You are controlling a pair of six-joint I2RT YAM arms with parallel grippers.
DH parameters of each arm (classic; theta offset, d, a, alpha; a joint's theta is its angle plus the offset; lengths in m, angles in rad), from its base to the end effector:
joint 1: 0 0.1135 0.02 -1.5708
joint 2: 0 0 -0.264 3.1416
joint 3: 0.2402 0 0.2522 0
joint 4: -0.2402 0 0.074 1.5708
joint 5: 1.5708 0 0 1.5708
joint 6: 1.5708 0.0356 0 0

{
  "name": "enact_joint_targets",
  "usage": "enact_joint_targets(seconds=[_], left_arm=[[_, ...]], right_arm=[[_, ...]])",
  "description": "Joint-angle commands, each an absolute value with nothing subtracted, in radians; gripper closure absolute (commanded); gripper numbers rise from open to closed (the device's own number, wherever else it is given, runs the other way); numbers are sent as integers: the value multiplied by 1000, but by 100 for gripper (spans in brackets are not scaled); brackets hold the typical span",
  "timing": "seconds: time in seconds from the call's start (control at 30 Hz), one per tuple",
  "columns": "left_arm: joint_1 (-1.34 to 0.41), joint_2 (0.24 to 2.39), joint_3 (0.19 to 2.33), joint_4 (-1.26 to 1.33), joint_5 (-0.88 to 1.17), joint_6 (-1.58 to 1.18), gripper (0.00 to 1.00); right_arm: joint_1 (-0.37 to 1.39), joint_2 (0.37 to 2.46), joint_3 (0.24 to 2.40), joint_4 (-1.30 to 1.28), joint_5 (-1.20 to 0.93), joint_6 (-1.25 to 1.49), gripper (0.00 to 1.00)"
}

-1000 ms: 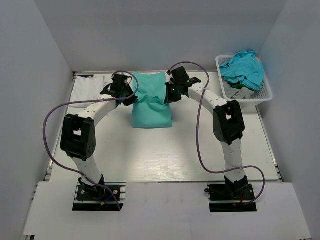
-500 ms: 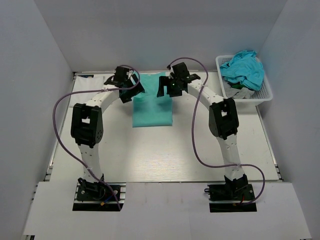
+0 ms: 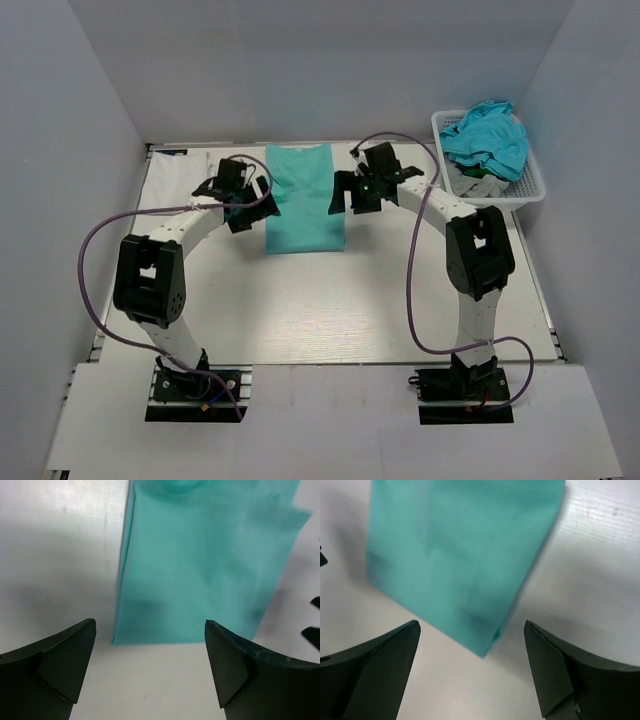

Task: Fold and stack the t-shirts
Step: Fold the folded rectangular tshirt in 1/3 of the way, then grab one side of the 2/3 rectangular tshirt with both arms

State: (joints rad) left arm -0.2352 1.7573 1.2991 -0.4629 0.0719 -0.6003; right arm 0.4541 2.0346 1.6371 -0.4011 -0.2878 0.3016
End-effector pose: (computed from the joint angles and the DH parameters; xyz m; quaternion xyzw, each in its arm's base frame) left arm 0.3703 -0.0914 0.2312 -0.1606 0.9334 -0.1605 0.2777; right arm 0.4113 0.2120 0.2326 -0.1237 0.9100 0.2610 0.2974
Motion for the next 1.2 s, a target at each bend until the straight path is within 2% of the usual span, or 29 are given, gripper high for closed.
enact_joint_targets(seconds=[0.0, 0.07, 0.2, 0.3, 0.43, 0.63, 0.7, 0.77, 0.8, 0.87, 0.9, 0.97, 1.0, 1.03, 1.1, 1.13, 1.17], left_arm=[[-244, 1649, 1169, -434, 139, -557, 0], [-253, 1594, 1060, -390, 178, -566, 0], [-253, 1574, 967, -350, 198, -575, 0], [-253, 1583, 931, -315, 198, -575, 7], [-262, 1626, 931, -278, 186, -584, 13], [-262, 1707, 979, -278, 169, -584, 34], [-262, 1730, 979, -278, 178, -575, 45], [-262, 1746, 979, -261, 190, -575, 49], [-271, 1746, 970, -247, 190, -575, 51], [-272, 1755, 959, -223, 201, -584, 53], [-282, 1755, 959, -222, 201, -584, 57], [-282, 1785, 969, -222, 201, -584, 69], [-291, 1795, 980, -222, 192, -584, 89], [-291, 1795, 980, -222, 192, -584, 100], [-291, 1810, 992, -233, 213, -584, 100], [-291, 1810, 983, -233, 213, -575, 100], [-291, 1796, 983, -247, 224, -575, 100]], right_arm=[[471, 1948, 1461, -343, -291, 282, 10], [474, 1895, 1357, -296, -250, 296, 10], [485, 1882, 1309, -313, -256, 310, 10], [494, 1899, 1275, -288, -293, 316, 15], [495, 1953, 1282, -249, -304, 341, 17], [506, 2023, 1358, -255, -340, 342, 23], [514, 2046, 1370, -256, -348, 341, 30], [520, 2051, 1374, -259, -354, 345, 37], [523, 2054, 1373, -259, -354, 344, 47], [532, 2046, 1370, -256, -345, 351, 57], [534, 2043, 1367, -258, -331, 359, 60], [538, 2027, 1358, -270, -315, 357, 60], [538, 2022, 1356, -278, -292, 353, 60], [541, 2011, 1355, -284, -285, 354, 60], [542, 1987, 1338, -296, -267, 350, 66], [543, 1980, 1336, -299, -262, 353, 75], [548, 1971, 1332, -304, -262, 348, 78]])
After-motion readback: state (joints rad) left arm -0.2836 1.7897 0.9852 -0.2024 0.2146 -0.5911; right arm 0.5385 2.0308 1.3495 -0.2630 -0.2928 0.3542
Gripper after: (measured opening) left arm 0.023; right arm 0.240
